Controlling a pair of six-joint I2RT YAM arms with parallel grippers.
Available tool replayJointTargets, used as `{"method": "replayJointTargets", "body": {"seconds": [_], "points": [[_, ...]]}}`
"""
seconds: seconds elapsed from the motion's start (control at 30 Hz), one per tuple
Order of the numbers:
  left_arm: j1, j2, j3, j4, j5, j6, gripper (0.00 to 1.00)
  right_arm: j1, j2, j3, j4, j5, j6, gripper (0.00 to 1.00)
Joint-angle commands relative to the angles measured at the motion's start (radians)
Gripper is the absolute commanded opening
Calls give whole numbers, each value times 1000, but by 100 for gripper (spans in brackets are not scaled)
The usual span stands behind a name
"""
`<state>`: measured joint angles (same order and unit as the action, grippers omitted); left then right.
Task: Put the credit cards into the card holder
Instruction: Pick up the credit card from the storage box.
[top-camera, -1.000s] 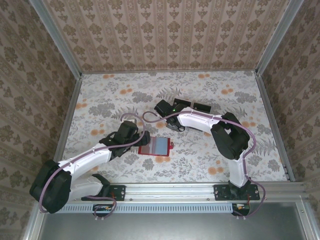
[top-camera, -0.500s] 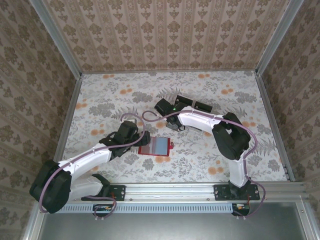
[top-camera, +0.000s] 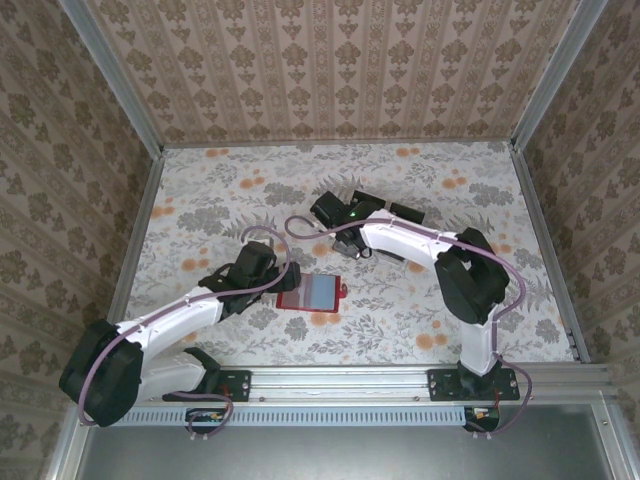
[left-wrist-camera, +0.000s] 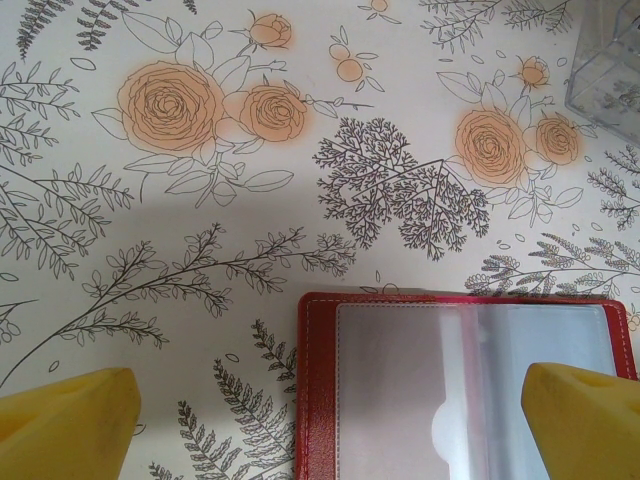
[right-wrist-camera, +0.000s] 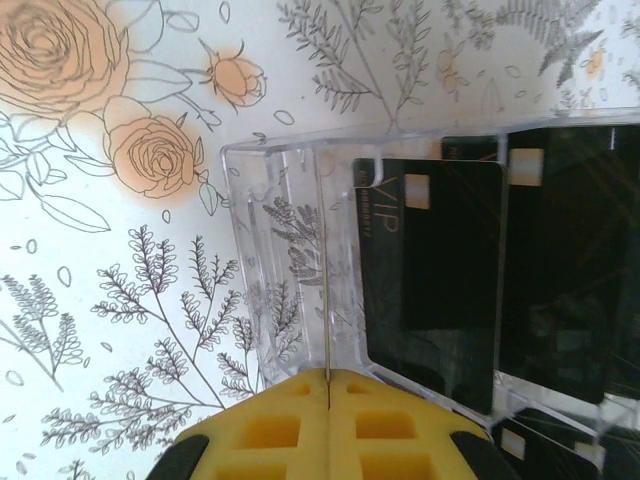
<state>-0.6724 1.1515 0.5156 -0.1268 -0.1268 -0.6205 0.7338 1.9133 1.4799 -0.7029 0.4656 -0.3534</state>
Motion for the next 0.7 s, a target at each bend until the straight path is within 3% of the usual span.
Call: {"method": "replayJointTargets", "body": {"seconds": [0.0,0.37,0.67], "points": [[5,2,20,-4,-2,0,100,-1,-82,42,-44,-40,45,0],[10,-15,19,-35,-37,6,100,11,-258,16,-46,-206,283,0],[27,-38,-28,-42,-39,6,100,15,-410,-240,187,-532,709,0]]}}
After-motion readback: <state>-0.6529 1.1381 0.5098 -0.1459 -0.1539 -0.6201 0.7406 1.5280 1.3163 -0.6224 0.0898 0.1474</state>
